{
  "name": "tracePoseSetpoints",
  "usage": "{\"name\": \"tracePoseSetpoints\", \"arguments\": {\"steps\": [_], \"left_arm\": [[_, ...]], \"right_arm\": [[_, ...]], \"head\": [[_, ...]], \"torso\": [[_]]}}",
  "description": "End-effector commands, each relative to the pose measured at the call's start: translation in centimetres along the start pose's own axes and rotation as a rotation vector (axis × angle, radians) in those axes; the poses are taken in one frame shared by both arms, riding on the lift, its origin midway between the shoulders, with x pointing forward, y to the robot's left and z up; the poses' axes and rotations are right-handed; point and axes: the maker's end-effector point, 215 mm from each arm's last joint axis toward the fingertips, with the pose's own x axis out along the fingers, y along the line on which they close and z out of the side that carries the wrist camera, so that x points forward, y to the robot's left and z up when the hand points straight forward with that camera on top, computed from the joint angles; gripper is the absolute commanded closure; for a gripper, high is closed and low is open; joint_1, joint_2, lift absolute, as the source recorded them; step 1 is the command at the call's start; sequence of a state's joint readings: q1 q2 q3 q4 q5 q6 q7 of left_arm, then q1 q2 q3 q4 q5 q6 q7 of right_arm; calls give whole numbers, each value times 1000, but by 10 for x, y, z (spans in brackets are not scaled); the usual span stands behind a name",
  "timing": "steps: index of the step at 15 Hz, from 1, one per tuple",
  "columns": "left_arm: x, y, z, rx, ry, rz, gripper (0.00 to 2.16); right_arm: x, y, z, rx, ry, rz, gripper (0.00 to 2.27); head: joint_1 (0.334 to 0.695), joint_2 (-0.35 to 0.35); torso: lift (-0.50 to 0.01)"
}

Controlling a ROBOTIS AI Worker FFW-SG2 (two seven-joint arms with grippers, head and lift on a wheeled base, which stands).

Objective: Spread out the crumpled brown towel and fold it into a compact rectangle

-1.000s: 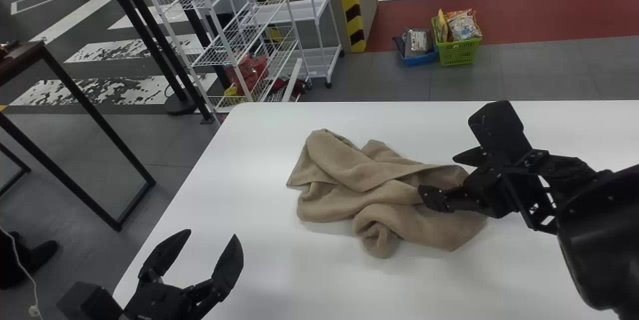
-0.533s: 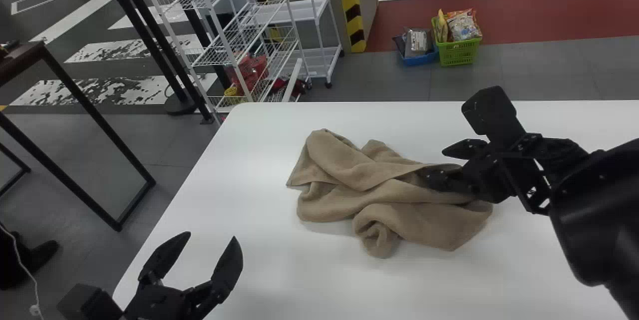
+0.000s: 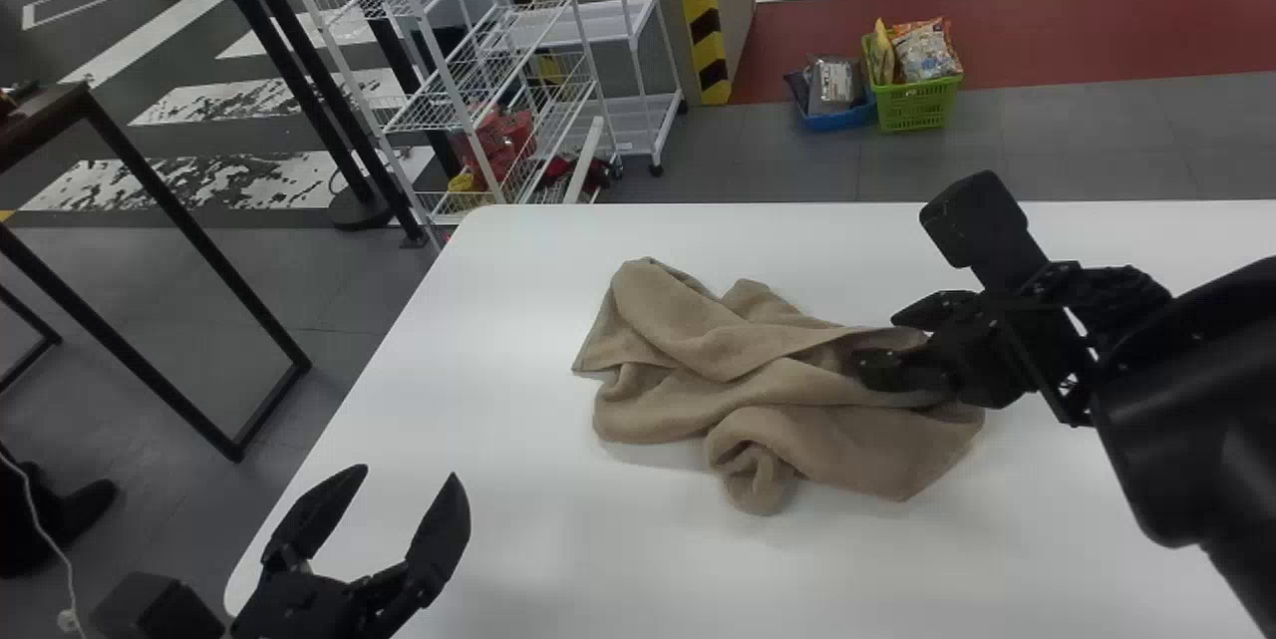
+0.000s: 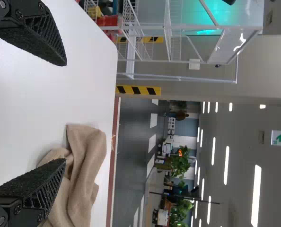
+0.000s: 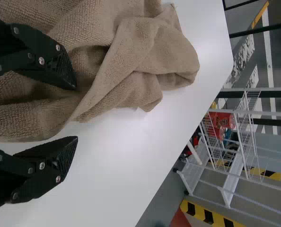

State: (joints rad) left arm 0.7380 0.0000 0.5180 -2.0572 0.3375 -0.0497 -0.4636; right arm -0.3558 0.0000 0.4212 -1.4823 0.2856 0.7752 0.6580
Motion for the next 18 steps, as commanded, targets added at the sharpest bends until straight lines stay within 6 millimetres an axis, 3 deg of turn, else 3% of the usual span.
{"name": "tracePoseSetpoints", "arguments": {"steps": [1,3,5,6,8,12,14,17,18], "left_arm": [[0,0,0,-3,-1,1,87],[0,0,-1,-5,0,0,87],[-1,0,-2,-6,1,0,87],[0,1,-1,-5,0,2,87],[0,2,-1,-6,-1,3,87],[1,4,0,-6,-4,8,87],[3,3,1,-7,-6,6,87],[4,4,0,-10,-3,8,87],[5,4,-1,-12,0,8,87]], "right_arm": [[2,4,8,-11,-32,14,1092],[2,2,8,-16,-30,7,1301],[1,3,4,3,-42,15,1305],[-4,13,5,15,-70,56,1305],[-32,25,22,59,-147,115,1305],[-89,51,21,115,-211,218,1305],[-131,63,21,121,-258,289,1305],[-182,79,-16,28,-194,385,1305],[-195,73,-24,19,-191,366,1305]], "head": [[695,350],[695,350],[695,350],[695,350],[695,350],[695,350],[695,350],[695,350],[695,350]], "torso": [[-127],[-127],[-127],[-127],[-127],[-127],[-127],[-127],[-127]]}}
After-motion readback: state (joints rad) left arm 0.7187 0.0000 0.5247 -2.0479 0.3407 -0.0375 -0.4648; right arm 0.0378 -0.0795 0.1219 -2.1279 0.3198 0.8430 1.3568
